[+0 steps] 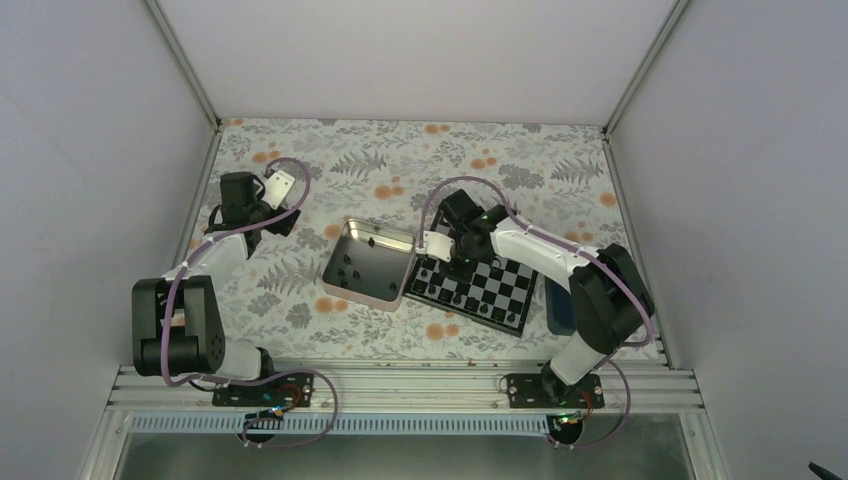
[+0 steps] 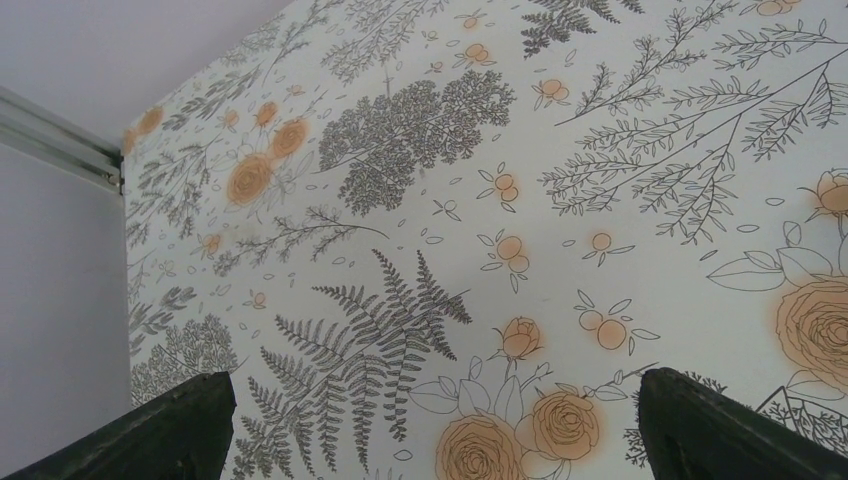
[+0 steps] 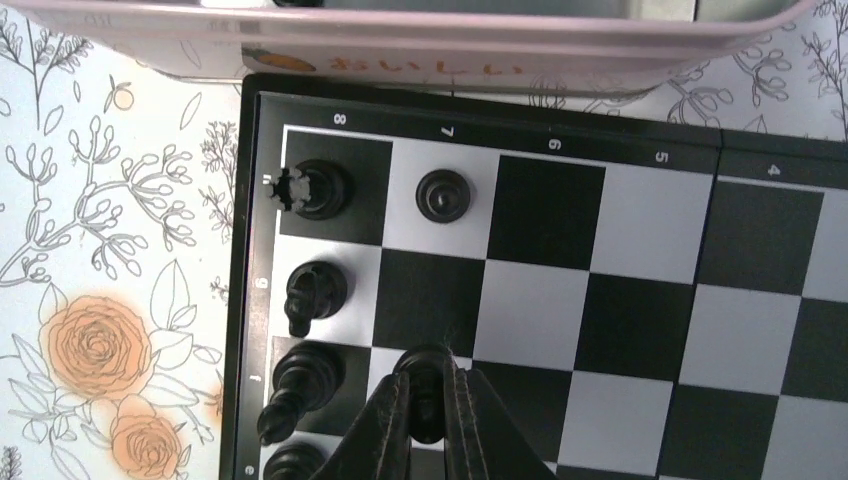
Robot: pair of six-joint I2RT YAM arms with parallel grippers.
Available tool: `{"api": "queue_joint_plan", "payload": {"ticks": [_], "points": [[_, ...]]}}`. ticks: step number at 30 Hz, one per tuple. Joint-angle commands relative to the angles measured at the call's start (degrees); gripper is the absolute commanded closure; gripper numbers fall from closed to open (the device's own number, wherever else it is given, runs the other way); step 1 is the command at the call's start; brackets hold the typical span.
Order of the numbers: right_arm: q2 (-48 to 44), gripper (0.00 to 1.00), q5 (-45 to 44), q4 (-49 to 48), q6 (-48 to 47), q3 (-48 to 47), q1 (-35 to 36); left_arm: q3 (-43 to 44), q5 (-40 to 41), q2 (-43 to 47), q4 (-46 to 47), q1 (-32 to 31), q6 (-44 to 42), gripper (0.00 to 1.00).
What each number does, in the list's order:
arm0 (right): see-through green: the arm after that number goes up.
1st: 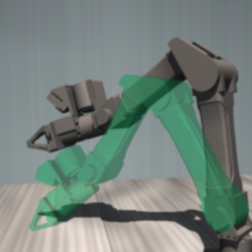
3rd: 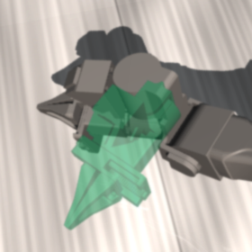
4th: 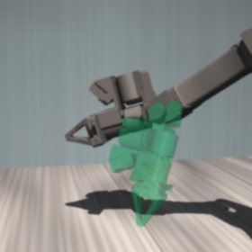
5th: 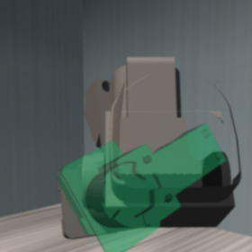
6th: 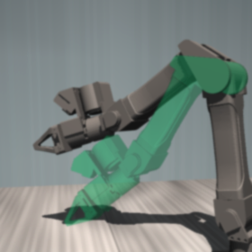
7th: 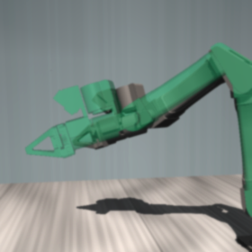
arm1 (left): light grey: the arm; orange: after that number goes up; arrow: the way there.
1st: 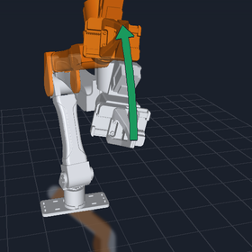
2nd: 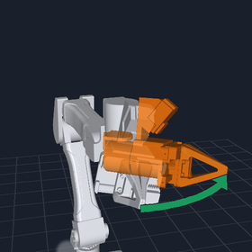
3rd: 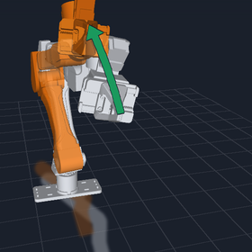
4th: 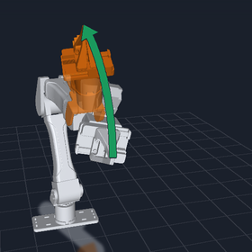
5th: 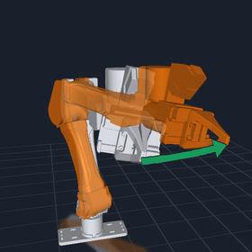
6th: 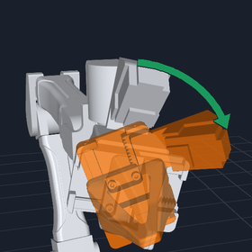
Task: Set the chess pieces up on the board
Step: Place the chess piece on the chessboard.
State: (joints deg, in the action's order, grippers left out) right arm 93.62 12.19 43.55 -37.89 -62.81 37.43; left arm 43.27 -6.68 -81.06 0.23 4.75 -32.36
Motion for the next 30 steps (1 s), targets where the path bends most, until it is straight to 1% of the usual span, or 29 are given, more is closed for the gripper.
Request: {"api": "queue_joint_plan", "payload": {"ticks": [1, 9, 13, 19, 25, 30], "points": [[1.3, 0.95, 3.5, -3.4, -1.1, 0.6, 0.2, 0.7, 0.7, -0.4, 0.7, 0.3, 0.2, 0.0], [5.7, 0.94, 4.0, -4.3, -1.4, -0.1, 0.2, 0.5, 0.9, -0.7, 1.0, 0.2, 0.1, 0.0], [6.3, 0.94, 2.2, -4.7, -1.2, 0.0, 0.2, 0.4, 0.8, -0.8, 1.1, 0.3, 0.1, 0.0], [6.9, 0.93, 2.0, -4.5, -1.2, 0.0, 0.2, 0.5, 0.3, -1.0, 1.0, 0.3, 0.0, 0.0], [7.3, 0.91, 1.8, -3.9, -1.4, -0.7, 0.2, 0.5, 0.2, -1.1, 1.0, 0.3, 0.0, 0.0], [6.6, 0.86, 1.1, -3.1, -1.5, -1.3, 0.2, 0.4, 0.2, -1.3, 0.9, 0.3, -0.1, 0.0]]}}
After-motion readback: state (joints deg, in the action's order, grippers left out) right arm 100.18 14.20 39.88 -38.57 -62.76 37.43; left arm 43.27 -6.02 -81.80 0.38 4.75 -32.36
